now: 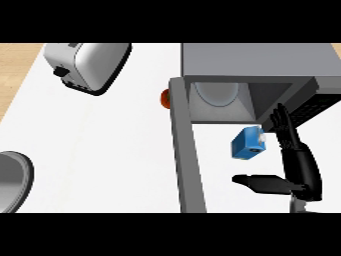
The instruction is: Pick up the milk, place it into the microwave and close the microwave
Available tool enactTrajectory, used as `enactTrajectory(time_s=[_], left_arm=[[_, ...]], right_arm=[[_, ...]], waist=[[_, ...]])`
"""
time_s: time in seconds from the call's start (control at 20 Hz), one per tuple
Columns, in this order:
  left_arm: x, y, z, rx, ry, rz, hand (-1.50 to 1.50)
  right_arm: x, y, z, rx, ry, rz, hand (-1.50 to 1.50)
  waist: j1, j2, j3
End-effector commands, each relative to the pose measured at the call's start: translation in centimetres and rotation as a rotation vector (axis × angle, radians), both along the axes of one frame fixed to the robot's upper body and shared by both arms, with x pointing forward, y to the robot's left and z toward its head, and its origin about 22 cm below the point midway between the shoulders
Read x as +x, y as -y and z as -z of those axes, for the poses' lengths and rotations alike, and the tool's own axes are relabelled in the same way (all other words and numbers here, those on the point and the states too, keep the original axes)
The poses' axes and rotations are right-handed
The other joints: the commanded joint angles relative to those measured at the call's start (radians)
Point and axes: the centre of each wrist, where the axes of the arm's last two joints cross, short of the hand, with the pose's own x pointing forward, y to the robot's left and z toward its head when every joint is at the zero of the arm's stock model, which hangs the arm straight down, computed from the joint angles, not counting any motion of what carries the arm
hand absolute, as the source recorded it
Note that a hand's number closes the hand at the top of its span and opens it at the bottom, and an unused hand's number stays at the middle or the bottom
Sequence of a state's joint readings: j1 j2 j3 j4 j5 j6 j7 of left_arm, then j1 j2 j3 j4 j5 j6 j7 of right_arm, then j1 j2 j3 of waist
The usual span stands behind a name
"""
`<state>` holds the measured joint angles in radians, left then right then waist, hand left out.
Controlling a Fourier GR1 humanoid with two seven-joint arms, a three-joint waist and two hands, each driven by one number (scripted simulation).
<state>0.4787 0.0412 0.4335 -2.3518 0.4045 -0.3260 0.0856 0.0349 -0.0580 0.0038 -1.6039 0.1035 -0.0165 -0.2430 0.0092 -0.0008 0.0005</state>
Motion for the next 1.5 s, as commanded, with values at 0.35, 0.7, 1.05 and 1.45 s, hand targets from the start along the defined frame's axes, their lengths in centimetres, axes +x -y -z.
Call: enactTrajectory(time_s=[0.35, 0.7, 1.05, 1.45], left_arm=[[-0.2, 0.1, -0.5, -0.024, 0.064, 0.016, -1.5], [-2.0, 0.4, -1.0, -0.021, 0.041, 0.038, -1.5], [-0.4, -0.7, -0.8, -0.016, 0.054, 0.02, -1.5], [-1.9, 0.7, -2.1, -0.018, 0.053, 0.043, -1.5]], right_arm=[[0.6, 5.1, 7.4, 0.018, -0.043, -0.009, -1.5], [1.1, 5.7, 9.8, -0.005, -0.05, -0.015, -1.5], [4.7, 5.3, 9.4, -0.048, -0.038, 0.012, -1.5], [3.2, 4.5, 13.8, -0.038, -0.036, -0.043, 1.5]], waist=[[0.0, 0.002, 0.0], [0.004, 0.001, 0.0], [0.0, 0.001, 0.0], [0.011, 0.004, 0.001]])
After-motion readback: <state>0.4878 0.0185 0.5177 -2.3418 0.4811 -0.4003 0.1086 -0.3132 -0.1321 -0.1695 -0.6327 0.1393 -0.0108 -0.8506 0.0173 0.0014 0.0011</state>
